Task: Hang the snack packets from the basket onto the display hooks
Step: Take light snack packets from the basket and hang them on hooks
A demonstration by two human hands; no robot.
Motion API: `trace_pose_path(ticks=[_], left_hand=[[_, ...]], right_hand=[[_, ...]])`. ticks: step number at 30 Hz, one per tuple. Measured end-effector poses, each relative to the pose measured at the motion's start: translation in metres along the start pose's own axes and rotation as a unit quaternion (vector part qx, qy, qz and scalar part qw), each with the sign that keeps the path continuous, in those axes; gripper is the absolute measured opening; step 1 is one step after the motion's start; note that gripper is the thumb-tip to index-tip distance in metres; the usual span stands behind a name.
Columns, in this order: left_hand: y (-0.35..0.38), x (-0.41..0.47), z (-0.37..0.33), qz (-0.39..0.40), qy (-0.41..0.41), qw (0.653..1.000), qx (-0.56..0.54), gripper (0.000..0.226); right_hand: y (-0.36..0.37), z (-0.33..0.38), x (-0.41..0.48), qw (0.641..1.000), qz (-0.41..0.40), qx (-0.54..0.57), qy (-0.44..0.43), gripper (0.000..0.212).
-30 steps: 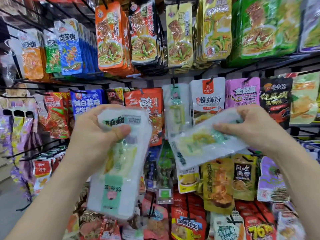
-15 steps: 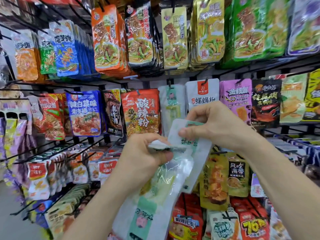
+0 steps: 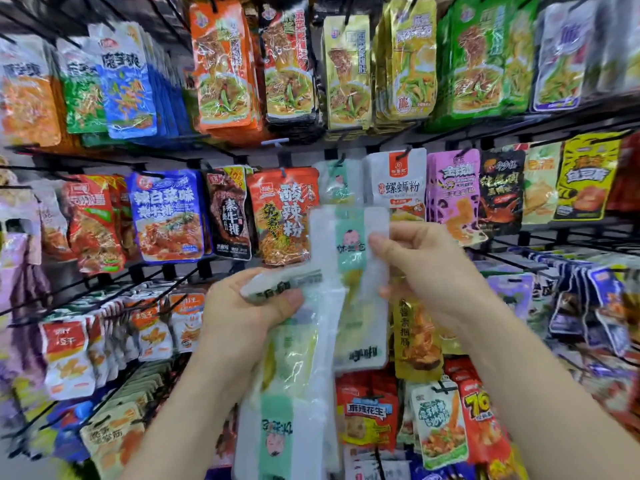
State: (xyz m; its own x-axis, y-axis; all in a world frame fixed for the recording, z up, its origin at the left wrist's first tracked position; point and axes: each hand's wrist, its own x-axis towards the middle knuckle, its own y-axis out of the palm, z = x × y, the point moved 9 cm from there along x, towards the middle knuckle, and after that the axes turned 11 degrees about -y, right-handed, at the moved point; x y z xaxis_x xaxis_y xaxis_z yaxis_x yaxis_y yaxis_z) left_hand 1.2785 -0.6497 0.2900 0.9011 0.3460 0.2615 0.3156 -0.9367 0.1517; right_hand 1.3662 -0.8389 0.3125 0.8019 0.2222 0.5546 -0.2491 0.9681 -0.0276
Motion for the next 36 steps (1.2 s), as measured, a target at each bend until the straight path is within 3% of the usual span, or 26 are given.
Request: trace_pose_path(ticks=[5,9,14,23,26,30,33,36], left_hand=[[-0.019,0.002,-0.016,0.022,0.020,0.998,0.056,0.019],[0.003,0.006,-0.034,0.075,0.054,0.990,0.104,0.028],[0.032,0.027,-0.038,0.091,0.082,0.978,0.167,0.038],[0.066,0.086,-0.027,0.115,0.032,0.968,0.219,0.049],[0.065,0.103,-0.025,0.096,0.012,0.976,0.194,0.043],[0.064,0.119,-0.022,0.089,-0.005,0.984,0.157,0.037],[0.065,0.124,-0.022,0.086,-0.006,0.987,0.138,0.036],[0.067,0.127,-0.021,0.087,-0.006,0.988,0.127,0.038]], right_hand=[[-0.022,0.024,0.001,0.995,-0.070,-0.046,-0.047,0.022],[-0.028,0.033,0.010,0.993,-0.096,-0.036,-0.065,0.004],[-0.037,0.024,0.040,0.990,-0.116,0.057,-0.054,0.018],[-0.014,-0.005,0.102,0.979,-0.032,0.201,0.003,0.019],[-0.015,-0.013,0.113,0.988,-0.025,0.151,-0.016,0.018],[-0.009,0.008,0.121,0.989,0.038,0.008,-0.144,0.045],[-0.011,0.013,0.129,0.983,0.016,-0.036,-0.177,0.027],[-0.013,0.013,0.133,0.982,-0.019,-0.045,-0.184,0.026]])
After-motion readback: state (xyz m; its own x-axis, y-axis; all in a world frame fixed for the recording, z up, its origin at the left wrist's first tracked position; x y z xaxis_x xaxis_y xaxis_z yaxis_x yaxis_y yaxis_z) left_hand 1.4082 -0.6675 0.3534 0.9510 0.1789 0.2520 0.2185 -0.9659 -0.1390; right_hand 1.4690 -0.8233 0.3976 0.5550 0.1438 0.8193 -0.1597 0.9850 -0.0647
